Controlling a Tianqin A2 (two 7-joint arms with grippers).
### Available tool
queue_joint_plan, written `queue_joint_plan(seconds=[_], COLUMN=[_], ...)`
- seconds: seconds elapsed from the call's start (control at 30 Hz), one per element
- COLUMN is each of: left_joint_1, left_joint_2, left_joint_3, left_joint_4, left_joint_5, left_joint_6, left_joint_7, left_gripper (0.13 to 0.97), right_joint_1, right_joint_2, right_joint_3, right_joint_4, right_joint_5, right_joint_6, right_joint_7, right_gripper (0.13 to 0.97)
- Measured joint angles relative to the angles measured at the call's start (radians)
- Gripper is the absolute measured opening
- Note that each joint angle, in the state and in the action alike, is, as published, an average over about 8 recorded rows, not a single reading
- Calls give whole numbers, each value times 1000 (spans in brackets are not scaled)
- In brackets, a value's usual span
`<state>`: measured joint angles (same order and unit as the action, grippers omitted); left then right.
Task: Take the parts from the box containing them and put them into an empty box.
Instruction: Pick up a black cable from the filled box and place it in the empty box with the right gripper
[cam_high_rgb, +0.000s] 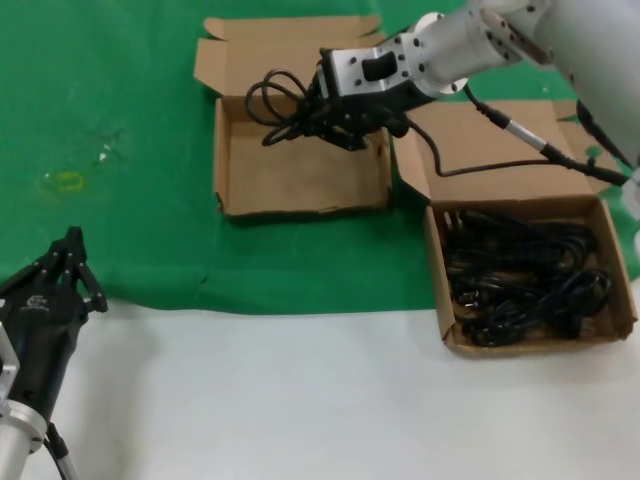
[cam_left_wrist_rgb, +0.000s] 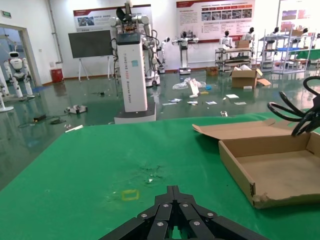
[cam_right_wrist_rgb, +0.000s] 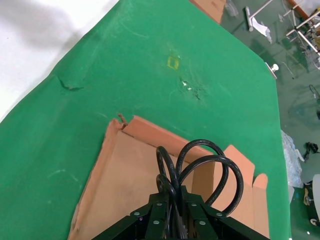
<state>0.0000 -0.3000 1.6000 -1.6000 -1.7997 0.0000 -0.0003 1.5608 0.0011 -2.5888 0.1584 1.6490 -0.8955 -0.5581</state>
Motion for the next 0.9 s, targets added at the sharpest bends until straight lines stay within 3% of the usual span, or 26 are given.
queue_joint_plan(seconds=[0.3,0.9], left_joint_1=[0,0], left_joint_2=[0,0], left_joint_3=[0,0], left_joint_4=[0,0], left_joint_5=[0,0], left_joint_6=[0,0], left_joint_7=[0,0], left_gripper=[144,144], right_joint_1=[-39,-109], right_joint_2=[-1,-1], right_joint_3=[-141,-164], right_joint_4=[82,158], right_joint_5=[120,94], right_joint_6=[66,165], right_joint_7=[47,98], right_gripper=[181,180])
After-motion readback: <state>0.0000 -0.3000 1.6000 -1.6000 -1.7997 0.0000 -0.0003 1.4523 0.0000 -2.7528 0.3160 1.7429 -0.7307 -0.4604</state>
